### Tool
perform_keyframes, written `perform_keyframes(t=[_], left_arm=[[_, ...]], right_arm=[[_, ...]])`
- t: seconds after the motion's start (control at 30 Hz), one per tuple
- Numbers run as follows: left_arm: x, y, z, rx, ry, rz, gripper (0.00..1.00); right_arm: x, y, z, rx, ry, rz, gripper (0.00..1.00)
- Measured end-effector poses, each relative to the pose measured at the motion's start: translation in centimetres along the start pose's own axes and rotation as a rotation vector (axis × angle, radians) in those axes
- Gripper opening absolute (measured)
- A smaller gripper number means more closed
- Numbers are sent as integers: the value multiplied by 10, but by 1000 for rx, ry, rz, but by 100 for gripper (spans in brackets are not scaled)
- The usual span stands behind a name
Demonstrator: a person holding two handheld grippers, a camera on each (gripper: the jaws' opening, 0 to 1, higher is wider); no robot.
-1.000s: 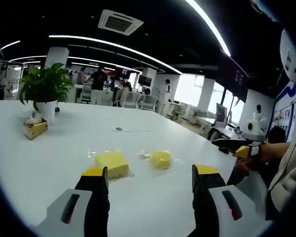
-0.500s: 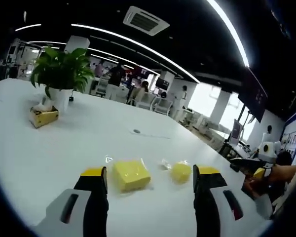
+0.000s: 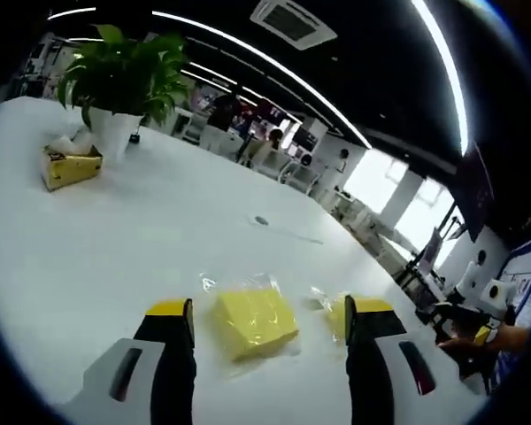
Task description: Compare the silicone blocks by pressing each to a similar depth, holding the contact briefly, and releasing to observe deformation and rebound differences across the visible hardness samples.
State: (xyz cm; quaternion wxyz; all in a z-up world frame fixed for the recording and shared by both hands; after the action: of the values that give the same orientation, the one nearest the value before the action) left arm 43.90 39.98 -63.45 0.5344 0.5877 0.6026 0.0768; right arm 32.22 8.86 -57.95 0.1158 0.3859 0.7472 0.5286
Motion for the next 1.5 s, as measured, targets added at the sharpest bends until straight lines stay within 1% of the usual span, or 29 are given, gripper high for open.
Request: perform_keyframes(t=[0.13, 0.17, 0.2, 0.3, 0.37, 0.43, 0.53, 0.57, 0.8, 0.83, 0.87, 0.9, 0.97, 1.13, 1.2, 1.23, 1.3, 1.33, 1.37, 1.4, 1.5], left_arm=[[7, -1, 14, 0, -8, -54, 68], [11, -2, 19, 4, -3, -85, 68], [14, -1, 22, 0, -4, -85, 68], [24, 1, 32, -17, -2, -147, 68], [30, 2, 39, -27, -12, -222, 68], [38, 1, 46, -35, -22, -266, 67], [44, 0, 53, -36, -27, -284, 65], [46, -1, 56, -32, -38, -298, 62], [50, -6, 71, -15, -73, -330, 49], [50, -5, 73, -18, -89, -340, 48], [48, -4, 76, -20, -112, -370, 46], [54, -2, 78, -27, -123, -393, 45], [59, -1, 82, -33, -139, -424, 42], [62, -3, 93, -14, -165, -430, 36], [62, -7, 97, -1, -177, -434, 30], [66, -8, 99, 0, -176, -436, 27], [68, -12, 100, 14, -176, -463, 19], [64, -16, 99, 21, -184, -481, 17], [62, -14, 98, 4, -209, -505, 17], [66, -15, 99, 6, -205, -521, 16], [67, -15, 100, 14, -210, -511, 14]], right_arm=[[-2, -2, 0, 8, -10, 8, 75], [-4, -3, 0, 16, -13, 9, 75], [-4, -3, 0, 19, -14, 7, 75], [-7, -3, 0, 26, -20, 4, 75], [-10, -4, 1, 31, -25, 6, 74], [-12, -3, 2, 36, -29, 10, 74], [-15, -3, 4, 41, -33, 10, 74], [-15, -3, 5, 43, -34, 11, 74], [-19, -5, 9, 56, -38, 17, 73], [-19, -5, 9, 58, -36, 18, 72], [-19, -5, 10, 58, -35, 21, 72], [-19, -5, 10, 56, -35, 23, 72], [-19, -5, 11, 58, -36, 24, 73], [-22, -9, 11, 74, -44, 18, 72], [-23, -9, 11, 75, -44, 21, 73], [-23, -9, 11, 75, -44, 21, 72], [-24, -9, 11, 77, -43, 21, 72], [-24, -9, 12, 79, -42, 21, 72], [-25, -10, 12, 80, -41, 19, 72], [-25, -10, 12, 83, -39, 18, 72], [-25, -10, 14, 85, -35, 20, 72]])
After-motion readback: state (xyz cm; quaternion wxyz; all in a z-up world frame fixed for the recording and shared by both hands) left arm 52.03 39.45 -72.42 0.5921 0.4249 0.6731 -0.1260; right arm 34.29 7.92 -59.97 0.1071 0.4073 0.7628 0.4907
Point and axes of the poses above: the point that each gripper's makers call its tool centre point, and the gripper's own axes: z roughly forward along the fingers, x roughly to its left, y roughly out of its top, the point moved 4 cm from there along -z, roughly backward along the fingers, and after that the axes turned 8 degrees about x, right-handed, at the moved point
